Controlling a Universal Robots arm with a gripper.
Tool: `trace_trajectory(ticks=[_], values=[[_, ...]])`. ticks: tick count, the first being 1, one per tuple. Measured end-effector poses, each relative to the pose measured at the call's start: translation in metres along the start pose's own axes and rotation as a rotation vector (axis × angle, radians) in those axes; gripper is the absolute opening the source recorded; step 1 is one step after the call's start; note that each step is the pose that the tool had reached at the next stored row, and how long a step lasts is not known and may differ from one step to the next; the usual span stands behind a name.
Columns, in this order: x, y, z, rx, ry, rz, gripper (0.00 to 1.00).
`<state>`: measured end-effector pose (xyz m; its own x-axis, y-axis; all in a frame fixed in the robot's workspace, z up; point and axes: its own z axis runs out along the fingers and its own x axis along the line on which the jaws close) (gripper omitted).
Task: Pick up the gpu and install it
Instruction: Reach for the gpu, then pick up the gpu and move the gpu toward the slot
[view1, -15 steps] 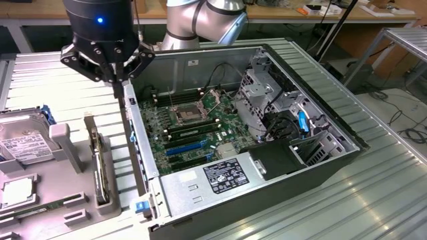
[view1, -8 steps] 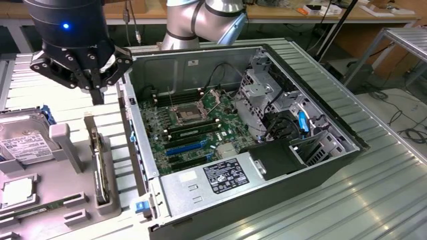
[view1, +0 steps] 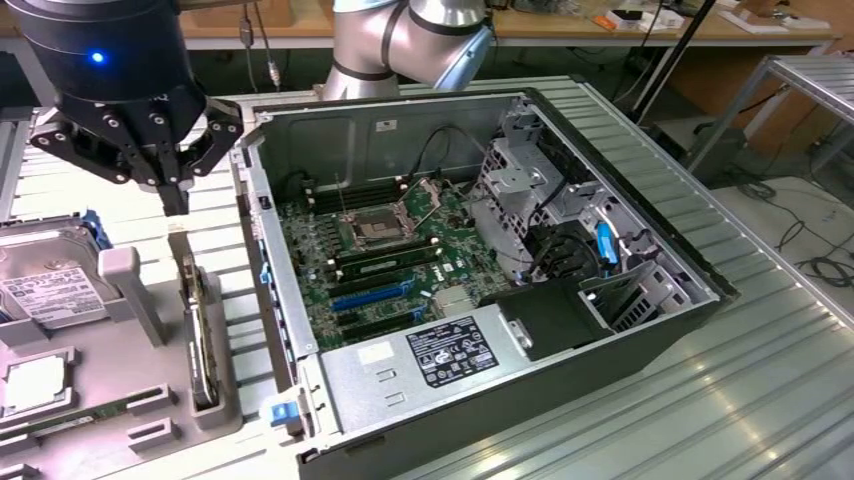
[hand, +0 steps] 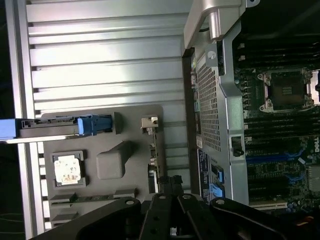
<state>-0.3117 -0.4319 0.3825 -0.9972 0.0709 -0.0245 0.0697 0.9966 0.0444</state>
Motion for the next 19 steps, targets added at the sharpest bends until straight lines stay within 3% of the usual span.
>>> trace_trajectory(ticks=[1, 4, 6, 7, 11, 12, 15, 19], values=[[0.0, 0.0, 0.0, 0.0, 0.0, 0.0, 0.11], [0.0, 0.0, 0.0, 0.0, 0.0, 0.0, 0.29], [0.0, 0.0, 0.0, 0.0, 0.0, 0.0, 0.29], [0.0, 0.0, 0.0, 0.0, 0.0, 0.0, 0.36], [0.0, -0.002, 0.005, 0.0001, 0.0, 0.0, 0.36], [0.0, -0.0059, 0.0077, 0.0004, 0.0002, 0.0, 0.36], [-0.002, -0.0298, 0.0164, 0.0001, 0.0001, 0.0, 0.36], [-0.002, -0.0448, 0.0235, 0.0002, 0.0001, 0.0, 0.36]])
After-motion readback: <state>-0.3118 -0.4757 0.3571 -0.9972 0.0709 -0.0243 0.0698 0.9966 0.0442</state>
